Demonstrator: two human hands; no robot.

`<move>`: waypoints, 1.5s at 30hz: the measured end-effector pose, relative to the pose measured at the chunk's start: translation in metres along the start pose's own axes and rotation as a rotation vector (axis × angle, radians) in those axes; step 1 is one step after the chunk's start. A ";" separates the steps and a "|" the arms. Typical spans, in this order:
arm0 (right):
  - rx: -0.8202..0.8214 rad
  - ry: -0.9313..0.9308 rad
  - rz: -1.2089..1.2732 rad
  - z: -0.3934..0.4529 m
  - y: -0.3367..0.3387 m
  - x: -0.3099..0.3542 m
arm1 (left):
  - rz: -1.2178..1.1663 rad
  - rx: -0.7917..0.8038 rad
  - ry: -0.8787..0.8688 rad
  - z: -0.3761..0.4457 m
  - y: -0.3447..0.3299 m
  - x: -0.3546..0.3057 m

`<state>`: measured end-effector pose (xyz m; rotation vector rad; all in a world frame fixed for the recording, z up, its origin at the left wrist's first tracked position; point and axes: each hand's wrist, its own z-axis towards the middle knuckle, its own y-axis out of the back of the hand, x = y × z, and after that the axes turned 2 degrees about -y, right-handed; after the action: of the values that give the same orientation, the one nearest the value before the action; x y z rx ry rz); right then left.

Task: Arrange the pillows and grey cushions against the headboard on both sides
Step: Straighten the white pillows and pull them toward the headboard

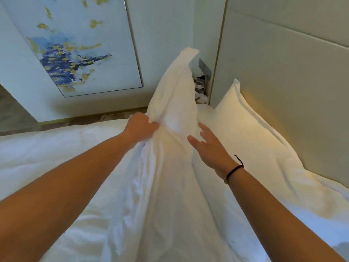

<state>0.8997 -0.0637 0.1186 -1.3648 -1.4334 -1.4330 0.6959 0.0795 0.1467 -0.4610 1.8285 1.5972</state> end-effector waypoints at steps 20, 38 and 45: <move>-0.146 -0.420 -0.513 -0.109 0.014 -0.197 | -0.057 0.483 0.156 -0.097 -0.275 0.014; -0.206 -0.258 -0.136 -0.110 0.033 -0.174 | -0.006 0.401 0.027 -0.106 -0.272 -0.011; -0.212 -0.493 -0.417 -0.148 0.088 -0.222 | 0.122 0.570 -0.056 -0.148 -0.307 0.005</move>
<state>1.0013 -0.2650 -0.0479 -1.7070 -2.0211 -1.6112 0.8547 -0.1226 -0.0774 -0.0445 2.1840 1.0702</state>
